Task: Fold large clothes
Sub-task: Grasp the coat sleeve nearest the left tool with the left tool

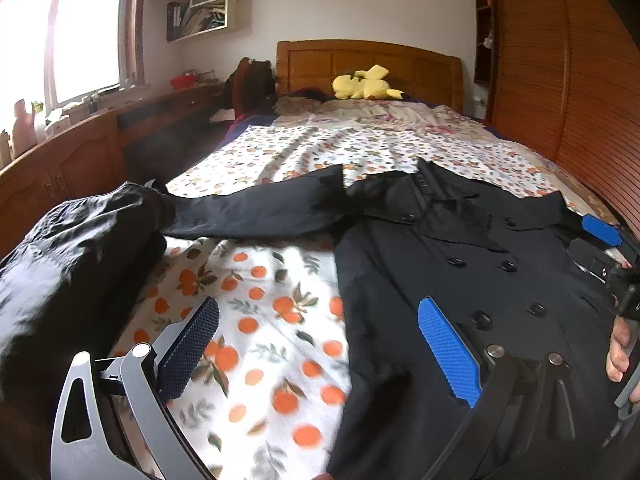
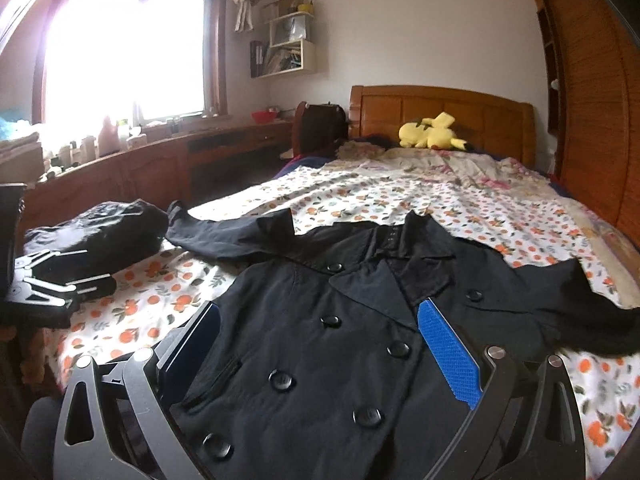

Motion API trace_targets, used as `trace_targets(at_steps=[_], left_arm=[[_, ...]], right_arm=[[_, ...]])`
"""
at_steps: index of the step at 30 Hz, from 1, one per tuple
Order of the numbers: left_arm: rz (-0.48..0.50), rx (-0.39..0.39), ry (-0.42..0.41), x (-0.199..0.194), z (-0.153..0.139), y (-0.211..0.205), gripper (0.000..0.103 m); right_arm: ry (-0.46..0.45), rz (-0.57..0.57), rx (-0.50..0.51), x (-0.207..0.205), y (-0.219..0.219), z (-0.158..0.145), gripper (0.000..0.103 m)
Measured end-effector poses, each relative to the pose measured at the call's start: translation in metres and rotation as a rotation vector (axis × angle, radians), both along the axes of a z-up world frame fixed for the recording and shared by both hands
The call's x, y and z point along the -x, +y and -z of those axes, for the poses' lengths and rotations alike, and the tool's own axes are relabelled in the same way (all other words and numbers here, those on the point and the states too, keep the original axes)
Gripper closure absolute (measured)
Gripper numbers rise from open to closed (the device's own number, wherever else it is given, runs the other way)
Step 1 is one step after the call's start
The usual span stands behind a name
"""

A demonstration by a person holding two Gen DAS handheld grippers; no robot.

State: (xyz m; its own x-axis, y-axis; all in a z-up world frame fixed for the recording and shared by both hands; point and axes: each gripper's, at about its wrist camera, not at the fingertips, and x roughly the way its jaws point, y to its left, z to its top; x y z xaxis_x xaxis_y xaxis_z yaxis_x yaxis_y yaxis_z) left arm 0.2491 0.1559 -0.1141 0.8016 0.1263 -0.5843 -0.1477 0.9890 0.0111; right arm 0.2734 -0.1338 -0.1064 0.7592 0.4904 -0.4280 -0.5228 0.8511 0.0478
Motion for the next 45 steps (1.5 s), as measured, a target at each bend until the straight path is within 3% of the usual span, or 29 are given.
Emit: trace_targets(at_steps=[4, 11, 22, 27, 31, 33, 35, 37, 38, 40, 41, 45], left_arm=[[-0.011, 0.029, 0.02, -0.029, 0.01, 0.019, 0.003], [-0.008, 0.064, 0.055, -0.085, 0.026, 0.035, 0.018], [-0.135, 0.142, 0.121, -0.174, 0.049, 0.091, 0.023], [-0.221, 0.181, 0.171, -0.197, 0.065, 0.124, 0.023], [-0.268, 0.255, 0.213, -0.204, 0.082, 0.144, 0.029], [-0.288, 0.281, 0.231, -0.21, 0.088, 0.153, 0.039], [-0.329, 0.29, 0.239, -0.214, 0.091, 0.16, 0.058], [-0.341, 0.325, 0.237, -0.219, 0.091, 0.164, 0.065], [-0.336, 0.335, 0.234, -0.221, 0.091, 0.165, 0.08], [-0.341, 0.323, 0.236, -0.226, 0.087, 0.162, 0.097], [-0.342, 0.309, 0.234, -0.228, 0.083, 0.158, 0.102], [-0.294, 0.212, 0.196, -0.229, 0.053, 0.126, 0.103]], right_arm=[[0.019, 0.008, 0.008, -0.028, 0.011, 0.019, 0.007], [0.135, -0.001, -0.026, -0.055, 0.004, 0.053, 0.007], [0.116, -0.01, -0.031, -0.05, 0.004, 0.053, 0.007], [0.113, -0.01, -0.033, -0.05, 0.004, 0.054, 0.007], [0.108, -0.01, -0.03, -0.05, 0.005, 0.054, 0.007], [0.106, -0.01, -0.032, -0.05, 0.005, 0.054, 0.007], [0.106, -0.01, -0.033, -0.049, 0.005, 0.054, 0.007], [0.105, -0.009, -0.038, -0.049, 0.005, 0.054, 0.007], [0.104, -0.009, -0.04, -0.048, 0.004, 0.054, 0.007], [0.1, -0.009, -0.041, -0.047, 0.003, 0.054, 0.007], [0.1, -0.011, -0.039, -0.047, 0.003, 0.054, 0.007], [0.089, -0.017, -0.009, -0.04, 0.002, 0.051, 0.007]])
